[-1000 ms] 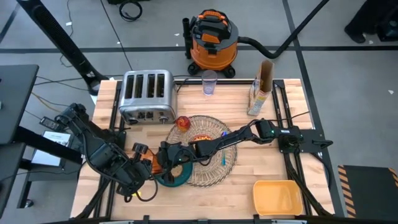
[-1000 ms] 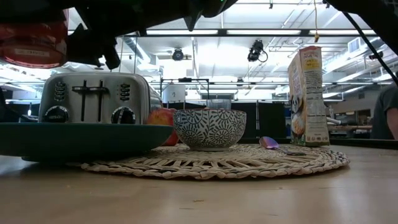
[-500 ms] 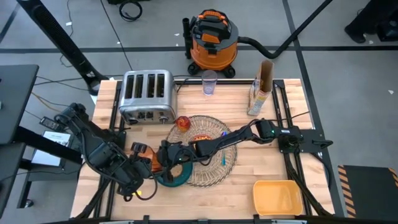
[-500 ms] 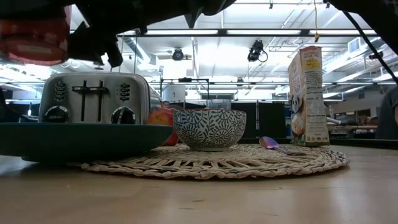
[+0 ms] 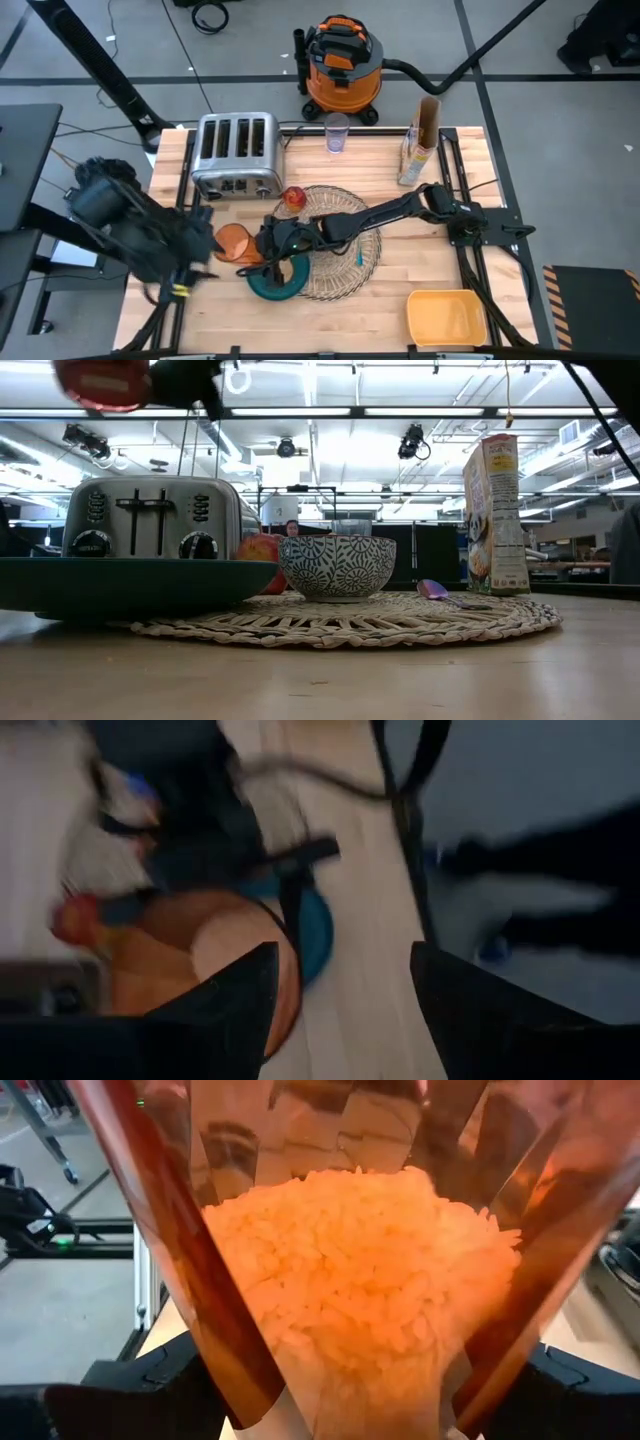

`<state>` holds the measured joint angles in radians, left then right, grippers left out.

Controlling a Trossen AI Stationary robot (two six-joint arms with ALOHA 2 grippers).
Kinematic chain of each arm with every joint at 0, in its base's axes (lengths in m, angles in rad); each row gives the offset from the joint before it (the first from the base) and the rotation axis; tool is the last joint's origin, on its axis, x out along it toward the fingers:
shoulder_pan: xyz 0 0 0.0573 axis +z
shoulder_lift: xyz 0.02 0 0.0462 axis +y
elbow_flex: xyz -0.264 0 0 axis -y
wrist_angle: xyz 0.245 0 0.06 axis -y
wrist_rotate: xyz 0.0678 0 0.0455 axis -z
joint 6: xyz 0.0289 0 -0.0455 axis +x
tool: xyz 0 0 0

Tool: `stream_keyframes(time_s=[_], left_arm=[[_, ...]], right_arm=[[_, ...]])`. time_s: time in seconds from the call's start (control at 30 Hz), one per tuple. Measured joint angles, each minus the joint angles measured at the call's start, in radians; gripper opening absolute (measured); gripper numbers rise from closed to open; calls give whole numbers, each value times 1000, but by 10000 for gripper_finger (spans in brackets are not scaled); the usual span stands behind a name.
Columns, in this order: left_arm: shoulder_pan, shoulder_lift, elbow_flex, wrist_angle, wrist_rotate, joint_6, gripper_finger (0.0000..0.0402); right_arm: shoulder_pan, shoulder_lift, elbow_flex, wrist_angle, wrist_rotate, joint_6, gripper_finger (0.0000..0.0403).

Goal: Arrange a breakfast setting
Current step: Put the orange glass above the red bowl

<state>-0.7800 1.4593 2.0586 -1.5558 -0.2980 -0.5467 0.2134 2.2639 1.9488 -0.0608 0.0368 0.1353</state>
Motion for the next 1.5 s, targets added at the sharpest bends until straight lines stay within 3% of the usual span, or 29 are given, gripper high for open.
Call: stream_keyframes(time_s=[0.2, 0.37, 0.6, 0.8, 1.0, 1.23, 1.5], left_arm=[[-96, -77, 82, 155, -270, 57, 235], [-139, -121, 42, 311, -415, 138, 235], [-61, -118, -63, 440, -441, 198, 235], [72, -118, -218, 631, -428, 250, 235], [221, -118, -370, 781, -333, 239, 235], [355, -118, -504, 890, -244, 244, 235], [440, -117, -586, 984, -169, 272, 235]], right_arm=[[0, -120, -98, -11, 23, 7, 326], [-7, -267, -349, 161, 99, 47, 326], [-16, -504, -753, 386, 308, 48, 326], [-96, -618, -1067, 577, 379, 67, 326], [-245, -618, -1273, 785, 238, 47, 326], [-394, -586, -1381, 898, 13, -11, 326], [-467, -485, -1433, 1109, -65, -43, 326]])
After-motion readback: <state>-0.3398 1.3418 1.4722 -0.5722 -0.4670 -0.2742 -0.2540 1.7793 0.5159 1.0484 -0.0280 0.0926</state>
